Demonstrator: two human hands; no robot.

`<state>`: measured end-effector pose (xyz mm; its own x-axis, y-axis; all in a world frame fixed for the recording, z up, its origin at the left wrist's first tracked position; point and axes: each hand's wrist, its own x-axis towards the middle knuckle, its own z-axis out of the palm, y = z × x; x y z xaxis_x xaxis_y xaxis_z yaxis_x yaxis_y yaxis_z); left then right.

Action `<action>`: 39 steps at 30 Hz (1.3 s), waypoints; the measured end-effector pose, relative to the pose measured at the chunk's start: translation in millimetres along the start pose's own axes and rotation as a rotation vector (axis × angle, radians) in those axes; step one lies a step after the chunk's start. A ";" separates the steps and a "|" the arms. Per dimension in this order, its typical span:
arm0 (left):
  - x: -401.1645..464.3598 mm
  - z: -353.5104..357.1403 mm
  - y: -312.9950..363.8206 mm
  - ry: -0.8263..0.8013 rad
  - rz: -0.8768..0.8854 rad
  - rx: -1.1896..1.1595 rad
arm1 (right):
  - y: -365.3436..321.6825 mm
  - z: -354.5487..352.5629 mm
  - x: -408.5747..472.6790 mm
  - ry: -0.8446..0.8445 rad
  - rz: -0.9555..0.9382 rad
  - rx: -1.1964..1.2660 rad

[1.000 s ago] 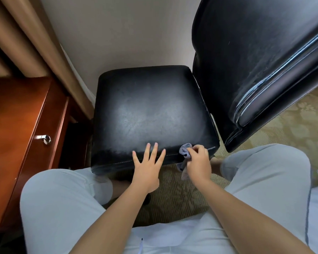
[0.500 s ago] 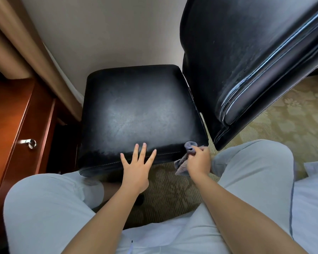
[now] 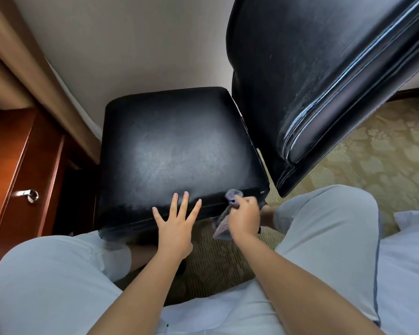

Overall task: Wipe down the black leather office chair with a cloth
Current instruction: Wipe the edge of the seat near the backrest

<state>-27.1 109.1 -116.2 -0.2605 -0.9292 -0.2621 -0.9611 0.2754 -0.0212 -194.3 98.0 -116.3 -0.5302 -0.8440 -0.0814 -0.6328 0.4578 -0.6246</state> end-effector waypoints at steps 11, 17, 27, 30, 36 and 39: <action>4.7 0.8 15.5 0.036 -0.089 -0.033 | -1.2 6.3 -16.5 -0.034 0.013 -0.020; 11.0 14.4 9.8 0.116 -0.028 0.008 | 6.6 -22.1 33.3 0.124 0.270 0.160; 25.0 3.9 2.9 0.278 0.074 0.024 | -4.3 -8.5 20.0 0.034 0.118 0.072; 36.2 -9.1 11.0 0.227 0.105 0.004 | 0.9 -17.6 33.8 0.088 0.155 0.033; 64.3 -32.2 25.3 0.058 0.267 -0.060 | 2.3 -16.8 30.0 0.091 0.018 -0.067; 76.0 -42.4 30.5 0.008 0.298 -0.170 | 5.6 -26.0 46.2 0.180 0.091 -0.048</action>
<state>-80.1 36.4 -95.9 -0.5325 -0.8159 -0.2252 -0.8438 0.4909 0.2167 -237.0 68.8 -103.4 -0.6759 -0.7370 0.0067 -0.6014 0.5463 -0.5830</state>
